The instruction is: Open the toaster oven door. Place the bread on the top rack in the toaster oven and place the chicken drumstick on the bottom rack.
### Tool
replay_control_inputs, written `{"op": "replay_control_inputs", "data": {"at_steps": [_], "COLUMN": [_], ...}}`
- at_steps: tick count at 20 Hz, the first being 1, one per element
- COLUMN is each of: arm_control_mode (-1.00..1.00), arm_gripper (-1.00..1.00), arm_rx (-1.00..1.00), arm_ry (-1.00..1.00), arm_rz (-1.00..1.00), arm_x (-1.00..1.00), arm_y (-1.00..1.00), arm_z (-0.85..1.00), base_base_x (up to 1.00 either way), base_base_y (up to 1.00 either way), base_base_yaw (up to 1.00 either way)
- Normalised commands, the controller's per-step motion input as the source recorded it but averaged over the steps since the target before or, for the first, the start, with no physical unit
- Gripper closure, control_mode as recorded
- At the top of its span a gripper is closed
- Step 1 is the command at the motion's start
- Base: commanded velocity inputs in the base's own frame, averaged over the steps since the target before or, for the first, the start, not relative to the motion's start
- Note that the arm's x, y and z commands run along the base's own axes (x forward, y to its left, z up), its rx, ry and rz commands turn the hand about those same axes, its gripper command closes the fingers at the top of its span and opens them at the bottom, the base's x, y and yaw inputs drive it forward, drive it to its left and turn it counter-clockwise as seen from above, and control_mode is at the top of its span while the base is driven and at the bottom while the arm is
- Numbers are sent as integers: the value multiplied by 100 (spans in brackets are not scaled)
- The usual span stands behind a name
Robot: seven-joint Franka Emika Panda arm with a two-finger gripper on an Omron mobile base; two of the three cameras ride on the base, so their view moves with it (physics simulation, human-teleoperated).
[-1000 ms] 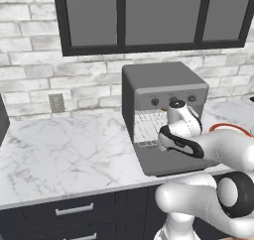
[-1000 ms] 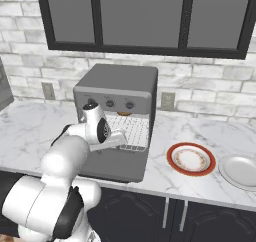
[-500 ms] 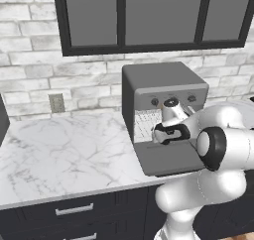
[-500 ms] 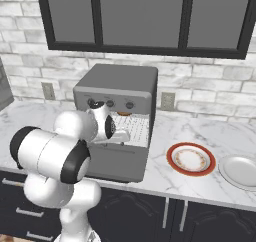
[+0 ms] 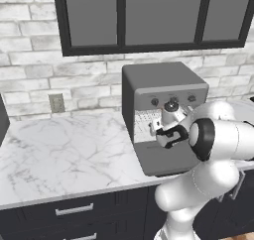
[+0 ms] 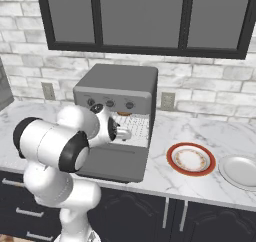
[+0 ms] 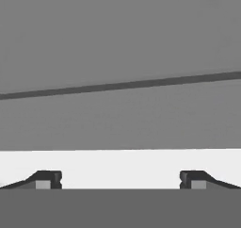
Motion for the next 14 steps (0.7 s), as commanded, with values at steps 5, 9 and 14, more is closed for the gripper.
{"op": "replay_control_inputs", "data": {"at_steps": [5, 9, 14], "arm_control_mode": [-100, -100, -100], "arm_gripper": [-100, -100, -100], "arm_rx": [6, 10, 9], "arm_ry": [-7, 0, 0], "arm_rz": [-6, 0, 0], "arm_x": [-39, -100, -100], "arm_y": [1, 5, 8], "arm_z": [48, 69, 88], "base_base_x": [0, 0, 0], "base_base_y": [0, 0, 0], "base_base_yaw": [0, 0, 0]}}
